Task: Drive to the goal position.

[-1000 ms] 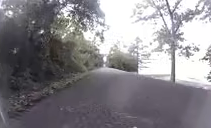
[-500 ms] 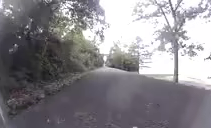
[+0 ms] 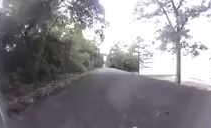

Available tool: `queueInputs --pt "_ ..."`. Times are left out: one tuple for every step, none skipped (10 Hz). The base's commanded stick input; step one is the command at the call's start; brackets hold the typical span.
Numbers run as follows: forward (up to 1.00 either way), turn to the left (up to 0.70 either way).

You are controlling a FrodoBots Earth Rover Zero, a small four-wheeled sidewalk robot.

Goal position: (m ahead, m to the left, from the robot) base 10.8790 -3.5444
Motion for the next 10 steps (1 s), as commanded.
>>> queueInputs --pt "0.7 0.0" --pt "0.7 0.0" --pt "0.7 0.0" --pt "0.7 0.0" --pt "0.7 0.0" --pt "0.7 0.0" --pt "0.7 0.0" --pt "0.7 0.0" --pt "0.7 0.0" --pt "0.7 0.0"
